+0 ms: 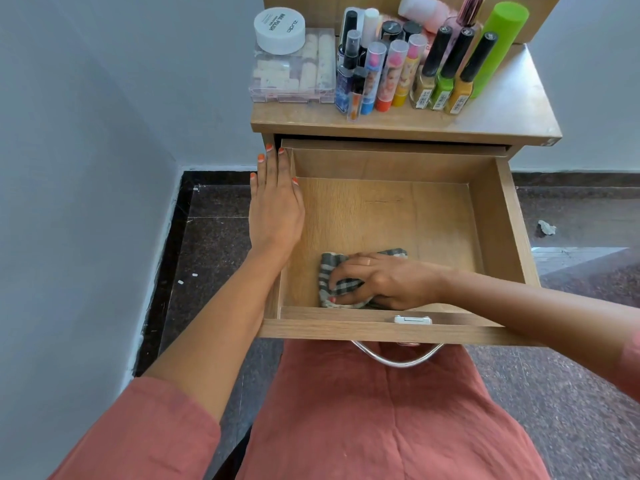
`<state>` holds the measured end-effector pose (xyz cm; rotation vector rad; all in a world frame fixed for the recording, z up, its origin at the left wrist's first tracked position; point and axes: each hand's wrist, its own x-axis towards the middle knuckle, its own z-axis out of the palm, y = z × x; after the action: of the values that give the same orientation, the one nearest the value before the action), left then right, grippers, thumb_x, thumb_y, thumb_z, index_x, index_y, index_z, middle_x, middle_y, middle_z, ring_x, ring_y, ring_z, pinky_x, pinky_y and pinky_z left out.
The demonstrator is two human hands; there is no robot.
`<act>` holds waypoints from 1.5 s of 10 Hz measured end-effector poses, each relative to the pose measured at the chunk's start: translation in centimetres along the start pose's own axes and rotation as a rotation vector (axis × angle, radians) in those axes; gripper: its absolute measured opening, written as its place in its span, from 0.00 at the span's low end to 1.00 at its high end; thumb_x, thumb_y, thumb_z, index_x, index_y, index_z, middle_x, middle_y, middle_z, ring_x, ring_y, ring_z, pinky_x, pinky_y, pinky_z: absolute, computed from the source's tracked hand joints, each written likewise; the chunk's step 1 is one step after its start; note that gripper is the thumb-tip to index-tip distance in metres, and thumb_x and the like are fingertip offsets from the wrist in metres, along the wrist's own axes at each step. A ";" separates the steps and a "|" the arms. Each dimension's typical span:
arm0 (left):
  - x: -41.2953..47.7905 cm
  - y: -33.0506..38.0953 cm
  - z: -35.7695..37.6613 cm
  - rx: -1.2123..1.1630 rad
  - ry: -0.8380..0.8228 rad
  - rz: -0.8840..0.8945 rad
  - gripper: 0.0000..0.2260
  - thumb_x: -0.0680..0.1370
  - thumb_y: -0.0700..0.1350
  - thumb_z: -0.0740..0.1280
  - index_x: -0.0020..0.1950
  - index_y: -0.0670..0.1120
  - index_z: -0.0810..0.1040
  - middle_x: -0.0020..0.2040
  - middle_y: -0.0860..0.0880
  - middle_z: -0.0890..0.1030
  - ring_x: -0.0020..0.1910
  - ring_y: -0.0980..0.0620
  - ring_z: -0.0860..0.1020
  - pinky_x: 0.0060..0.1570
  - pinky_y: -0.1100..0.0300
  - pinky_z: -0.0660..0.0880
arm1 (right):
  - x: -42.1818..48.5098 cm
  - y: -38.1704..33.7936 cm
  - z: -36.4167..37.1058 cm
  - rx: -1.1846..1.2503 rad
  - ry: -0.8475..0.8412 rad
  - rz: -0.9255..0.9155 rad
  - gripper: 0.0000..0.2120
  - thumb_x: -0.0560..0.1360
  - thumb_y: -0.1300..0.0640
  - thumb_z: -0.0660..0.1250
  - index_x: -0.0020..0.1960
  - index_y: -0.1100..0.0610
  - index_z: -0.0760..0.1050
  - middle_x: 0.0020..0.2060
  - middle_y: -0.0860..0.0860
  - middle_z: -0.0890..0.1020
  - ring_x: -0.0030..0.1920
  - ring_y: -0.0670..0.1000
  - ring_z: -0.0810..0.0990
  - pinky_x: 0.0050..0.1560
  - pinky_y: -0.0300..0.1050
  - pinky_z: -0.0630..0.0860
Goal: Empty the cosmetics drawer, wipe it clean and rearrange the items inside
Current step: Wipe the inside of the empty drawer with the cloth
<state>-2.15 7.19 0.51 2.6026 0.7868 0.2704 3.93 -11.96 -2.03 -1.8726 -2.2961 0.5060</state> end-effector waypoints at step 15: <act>-0.1 0.1 -0.1 -0.031 -0.004 -0.009 0.21 0.82 0.42 0.46 0.75 0.42 0.49 0.77 0.45 0.48 0.76 0.49 0.45 0.74 0.56 0.43 | -0.9 1.9 -2.1 0.202 0.089 0.503 0.15 0.78 0.57 0.60 0.64 0.53 0.73 0.72 0.55 0.62 0.70 0.57 0.63 0.71 0.54 0.60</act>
<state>-2.19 7.12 0.57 2.5688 0.7869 0.2724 6.51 -12.19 -0.65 -2.3043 -1.6356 0.6648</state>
